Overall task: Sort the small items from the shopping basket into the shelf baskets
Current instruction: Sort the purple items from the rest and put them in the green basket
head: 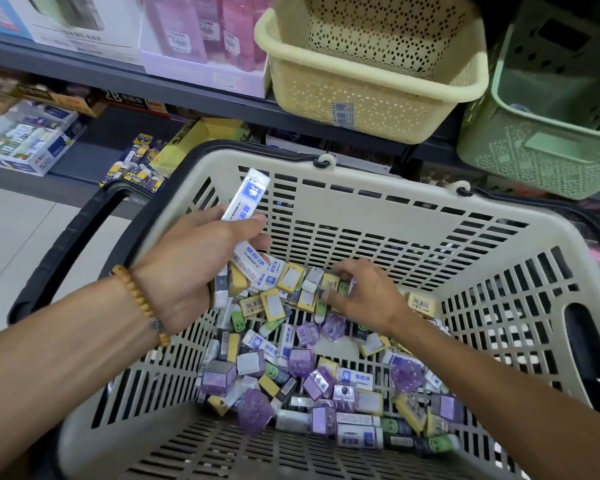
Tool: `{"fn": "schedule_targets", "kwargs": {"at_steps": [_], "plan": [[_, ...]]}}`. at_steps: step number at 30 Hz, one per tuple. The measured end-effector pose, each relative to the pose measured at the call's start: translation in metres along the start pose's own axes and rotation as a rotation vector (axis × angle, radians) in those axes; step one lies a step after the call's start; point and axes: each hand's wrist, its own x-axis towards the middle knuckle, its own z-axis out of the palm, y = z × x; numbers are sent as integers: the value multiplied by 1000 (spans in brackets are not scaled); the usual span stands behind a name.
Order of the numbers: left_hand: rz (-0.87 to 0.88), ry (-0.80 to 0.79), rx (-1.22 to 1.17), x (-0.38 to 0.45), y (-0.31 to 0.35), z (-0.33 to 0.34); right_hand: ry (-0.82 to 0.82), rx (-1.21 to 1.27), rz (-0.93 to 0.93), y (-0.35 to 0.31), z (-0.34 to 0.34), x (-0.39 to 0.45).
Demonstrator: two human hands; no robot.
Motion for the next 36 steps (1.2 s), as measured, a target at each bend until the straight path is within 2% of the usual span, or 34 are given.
{"fn": "schedule_targets", "kwargs": {"at_steps": [2,4,10,13,16,18,21,22,24,26,28,31,36], "plan": [[1,4,4,0,-1,1,-68,-157,-93,-1,5,-3],[3,0,2,0,-1,1,-104,-201,-121,-5,11,-1],[14,-13,-6,0,0,0,-38,-88,-82,-3,10,2],[13,-18,-9,-1,0,0,-90,77,34,-4,8,7],[15,-26,-20,-1,1,0,-148,455,182,-3,-4,13],[16,-24,-28,-1,1,-1,-94,585,263,-2,-8,14],[15,-25,-35,-3,1,1,31,631,325,-2,2,11],[15,-23,-40,-3,2,2,78,601,303,-2,6,9],[18,-14,-56,-4,3,2,156,327,143,-3,12,5],[19,-16,-61,-4,3,2,122,-3,-49,-3,16,-1],[14,-26,-56,-5,3,1,74,-200,-160,-5,22,-4],[21,-32,-57,-5,4,1,83,-319,-241,-8,30,-2],[31,-30,-54,-4,3,-1,157,-355,-363,-7,34,-2]]}}
